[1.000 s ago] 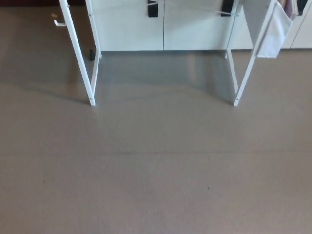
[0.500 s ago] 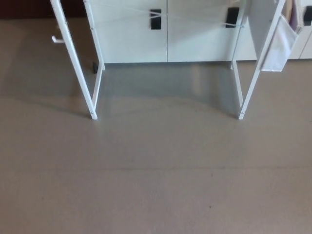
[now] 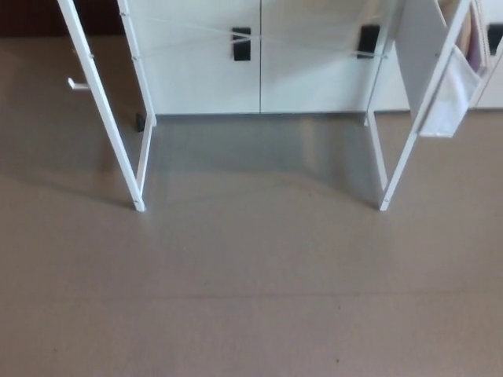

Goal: The robot walks towards a desk on which a file tray is kept in the middle and a toilet paper roll is kept on its right. The robot uses its right hand to hook on finger in the gap of the roll and grabs it, lifts it and places it on the tray.

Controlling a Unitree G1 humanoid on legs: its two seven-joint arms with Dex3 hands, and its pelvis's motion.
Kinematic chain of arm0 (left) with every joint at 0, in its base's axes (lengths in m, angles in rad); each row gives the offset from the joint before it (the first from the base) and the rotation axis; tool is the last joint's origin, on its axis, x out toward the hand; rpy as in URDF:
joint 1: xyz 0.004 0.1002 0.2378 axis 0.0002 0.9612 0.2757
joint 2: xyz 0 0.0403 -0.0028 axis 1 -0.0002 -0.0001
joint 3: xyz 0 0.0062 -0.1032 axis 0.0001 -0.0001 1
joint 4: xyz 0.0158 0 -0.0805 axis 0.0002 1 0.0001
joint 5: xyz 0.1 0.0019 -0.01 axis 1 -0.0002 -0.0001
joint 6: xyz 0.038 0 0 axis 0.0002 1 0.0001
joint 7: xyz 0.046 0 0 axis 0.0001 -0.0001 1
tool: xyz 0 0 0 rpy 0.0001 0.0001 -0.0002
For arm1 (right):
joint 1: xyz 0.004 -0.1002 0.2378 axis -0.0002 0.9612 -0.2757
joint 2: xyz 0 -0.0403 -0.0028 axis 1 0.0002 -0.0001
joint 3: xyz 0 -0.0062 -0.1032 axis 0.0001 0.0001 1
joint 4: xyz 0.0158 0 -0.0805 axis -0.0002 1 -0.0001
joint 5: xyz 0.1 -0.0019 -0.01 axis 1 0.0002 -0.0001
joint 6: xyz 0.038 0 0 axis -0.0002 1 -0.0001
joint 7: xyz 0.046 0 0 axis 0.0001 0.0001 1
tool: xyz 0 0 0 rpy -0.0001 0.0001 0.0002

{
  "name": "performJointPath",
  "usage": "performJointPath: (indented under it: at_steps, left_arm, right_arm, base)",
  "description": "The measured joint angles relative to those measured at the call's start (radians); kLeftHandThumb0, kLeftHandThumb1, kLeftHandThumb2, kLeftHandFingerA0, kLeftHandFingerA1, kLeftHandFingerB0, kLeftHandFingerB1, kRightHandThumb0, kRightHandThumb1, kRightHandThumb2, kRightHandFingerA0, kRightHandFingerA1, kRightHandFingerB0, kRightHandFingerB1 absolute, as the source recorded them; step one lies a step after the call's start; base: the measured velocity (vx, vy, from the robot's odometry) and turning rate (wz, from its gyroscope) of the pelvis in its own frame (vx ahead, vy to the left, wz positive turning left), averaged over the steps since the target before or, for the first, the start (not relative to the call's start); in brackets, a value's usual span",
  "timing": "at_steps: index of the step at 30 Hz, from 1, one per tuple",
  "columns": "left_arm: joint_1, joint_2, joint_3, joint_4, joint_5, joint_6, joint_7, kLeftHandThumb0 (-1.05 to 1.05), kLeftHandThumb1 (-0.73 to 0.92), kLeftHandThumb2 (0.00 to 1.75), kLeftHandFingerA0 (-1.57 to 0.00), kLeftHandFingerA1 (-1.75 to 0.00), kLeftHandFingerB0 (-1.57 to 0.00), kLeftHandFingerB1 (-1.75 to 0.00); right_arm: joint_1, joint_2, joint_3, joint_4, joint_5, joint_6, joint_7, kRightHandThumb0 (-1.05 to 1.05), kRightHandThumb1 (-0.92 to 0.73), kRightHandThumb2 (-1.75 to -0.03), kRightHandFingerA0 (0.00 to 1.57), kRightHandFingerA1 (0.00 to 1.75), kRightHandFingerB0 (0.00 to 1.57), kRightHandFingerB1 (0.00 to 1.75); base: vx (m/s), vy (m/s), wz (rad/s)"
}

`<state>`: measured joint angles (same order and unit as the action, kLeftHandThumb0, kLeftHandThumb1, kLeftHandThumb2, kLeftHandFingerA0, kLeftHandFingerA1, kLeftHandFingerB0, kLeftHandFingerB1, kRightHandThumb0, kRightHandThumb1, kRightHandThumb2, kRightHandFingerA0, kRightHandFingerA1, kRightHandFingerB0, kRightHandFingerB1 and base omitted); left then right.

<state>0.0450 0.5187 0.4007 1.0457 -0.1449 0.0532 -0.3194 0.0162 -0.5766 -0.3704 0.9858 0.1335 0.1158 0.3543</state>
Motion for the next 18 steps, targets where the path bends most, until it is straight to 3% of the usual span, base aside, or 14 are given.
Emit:
performJointPath:
  at_steps: [1, 2, 3, 4, 5, 6, 7, 14, 15, 16, 17, 18]
  left_arm:
    - [0.001, 0.000, 0.000, 0.001, 0.000, 0.000, 0.000, -0.76, 0.65, 0.96, -0.31, -0.54, -0.19, -0.46]
    - [0.000, 0.000, 0.001, 0.002, 0.000, 0.000, 0.000, -0.76, 0.66, 0.95, -0.27, -0.52, -0.18, -0.45]
    - [-0.001, 0.000, 0.001, 0.004, 0.000, 0.000, 0.001, -0.74, 0.83, 0.65, -0.33, -0.44, -0.21, -0.33]
    - [-0.001, 0.001, 0.001, 0.005, 0.000, 0.000, 0.002, -0.76, 0.67, 0.95, -0.26, -0.52, -0.16, -0.44]
    - [-0.001, 0.000, 0.001, 0.008, 0.000, 0.000, 0.003, -0.74, 0.84, 0.65, -0.32, -0.44, -0.20, -0.33]
    - [-0.001, 0.001, 0.001, 0.008, 0.000, 0.000, 0.004, -0.76, 0.67, 0.96, -0.24, -0.52, -0.15, -0.44]
    - [-0.001, 0.001, 0.001, 0.008, 0.001, 0.000, 0.005, -0.75, 0.84, 0.65, -0.30, -0.44, -0.20, -0.33]
    - [-0.006, -0.002, 0.000, 0.010, 0.001, 0.000, 0.002, -0.73, 0.83, 0.65, -0.28, -0.44, -0.19, -0.33]
    - [-0.004, -0.003, 0.000, 0.005, 0.001, 0.000, 0.001, -0.73, 0.83, 0.65, -0.28, -0.44, -0.20, -0.33]
    - [-0.003, -0.003, 0.000, 0.000, 0.001, 0.000, 0.001, -0.73, 0.85, 0.65, -0.30, -0.45, -0.21, -0.34]
    - [-0.002, -0.003, 0.000, -0.003, 0.001, 0.000, 0.001, -0.73, 0.84, 0.65, -0.30, -0.45, -0.21, -0.34]
    - [-0.001, -0.003, 0.000, -0.004, 0.001, 0.000, 0.001, -0.73, 0.83, 0.64, -0.25, -0.42, -0.18, -0.32]
  right_arm:
    - [-0.004, 0.001, -0.001, 0.005, 0.002, 0.004, 0.000, -0.65, -0.57, -0.58, 0.14, 0.36, 0.04, 0.23]
    - [-0.005, 0.001, 0.000, 0.007, 0.002, 0.005, 0.000, -0.71, -0.47, -0.81, 0.10, 0.45, 0.03, 0.25]
    - [-0.007, 0.001, 0.003, 0.007, 0.001, 0.005, -0.002, -0.70, -0.47, -0.79, 0.10, 0.44, 0.05, 0.26]
    - [-0.005, 0.002, 0.003, 0.004, 0.000, 0.005, -0.003, -0.63, -0.59, -0.60, 0.12, 0.34, 0.04, 0.23]
    - [-0.003, 0.002, 0.004, -0.001, 0.000, 0.004, -0.003, -0.64, -0.59, -0.59, 0.14, 0.33, 0.05, 0.22]
    - [-0.002, 0.002, 0.005, -0.005, 0.000, 0.004, -0.003, -0.67, -0.63, -0.58, 0.13, 0.34, 0.00, 0.24]
    - [0.002, 0.002, 0.008, -0.009, -0.001, 0.004, -0.003, -0.67, -0.59, -0.60, 0.13, 0.35, 0.02, 0.22]
    - [0.004, -0.005, 0.039, -0.001, -0.017, -0.006, -0.010, -0.71, -0.63, -0.60, 0.21, 0.35, 0.01, 0.24]
    - [0.003, -0.012, 0.050, -0.002, -0.021, -0.005, -0.012, -0.78, -0.51, -0.84, 0.12, 0.45, 0.02, 0.21]
    - [0.004, -0.014, 0.053, -0.004, -0.023, -0.005, -0.013, -0.71, -0.48, -0.82, 0.13, 0.46, 0.03, 0.24]
    - [0.005, -0.014, 0.050, -0.006, -0.022, -0.005, -0.012, -0.67, -0.61, -0.58, 0.22, 0.36, 0.02, 0.28]
    - [0.006, -0.014, 0.047, -0.007, -0.020, -0.005, -0.012, -0.60, -0.58, -0.61, 0.17, 0.38, 0.04, 0.22]
  base:
    - [0.18, 0.070, 0.05]
    - [0.19, 0.014, 0.05]
    - [0.19, -0.002, 0.13]
    - [0.24, -0.073, 0.11]
    - [0.20, -0.110, 0.10]
    - [0.22, -0.076, 0.08]
    - [0.19, -0.105, 0.11]
    - [0.22, -0.227, 0.15]
    - [0.21, -0.113, -0.05]
    - [0.21, -0.090, 0.00]
    - [0.19, -0.062, -0.01]
    - [0.17, -0.019, -0.05]
